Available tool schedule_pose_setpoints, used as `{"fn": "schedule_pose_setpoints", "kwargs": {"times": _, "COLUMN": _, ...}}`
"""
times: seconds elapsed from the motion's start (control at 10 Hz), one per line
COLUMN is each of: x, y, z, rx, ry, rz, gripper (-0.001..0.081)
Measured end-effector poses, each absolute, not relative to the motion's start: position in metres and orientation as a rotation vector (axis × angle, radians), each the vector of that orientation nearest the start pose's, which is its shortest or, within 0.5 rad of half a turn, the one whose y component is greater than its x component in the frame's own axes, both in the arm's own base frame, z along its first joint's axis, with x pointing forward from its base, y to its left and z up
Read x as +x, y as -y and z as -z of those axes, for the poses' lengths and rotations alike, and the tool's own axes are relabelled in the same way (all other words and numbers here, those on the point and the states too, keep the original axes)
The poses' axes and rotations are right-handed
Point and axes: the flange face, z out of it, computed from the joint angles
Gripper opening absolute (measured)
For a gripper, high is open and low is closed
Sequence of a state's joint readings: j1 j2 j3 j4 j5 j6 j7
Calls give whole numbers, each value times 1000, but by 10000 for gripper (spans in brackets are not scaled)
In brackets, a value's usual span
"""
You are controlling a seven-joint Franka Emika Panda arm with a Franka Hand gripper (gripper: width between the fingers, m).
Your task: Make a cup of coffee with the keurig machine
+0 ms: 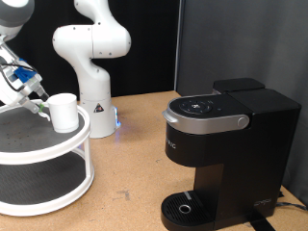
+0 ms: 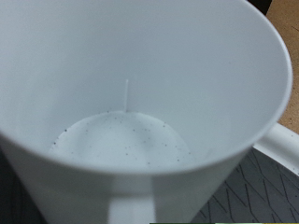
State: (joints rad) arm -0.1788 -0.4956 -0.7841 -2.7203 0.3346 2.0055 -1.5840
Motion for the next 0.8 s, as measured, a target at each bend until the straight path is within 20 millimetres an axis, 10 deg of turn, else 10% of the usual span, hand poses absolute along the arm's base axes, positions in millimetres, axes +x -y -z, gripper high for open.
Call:
{"fn": "schedule_pose_setpoints", "kwargs": {"times": 0.4, "x": 240, "y": 251, "z": -314, "rx": -2433, "ry": 659, "rz": 595, "gripper": 800}}
{"fn": "schedule_pose_setpoints", "kwargs": {"times": 0.8, "x": 245, "y": 248, "z": -309, "rx": -2425, "ry": 660, "rz": 598, "gripper": 565}}
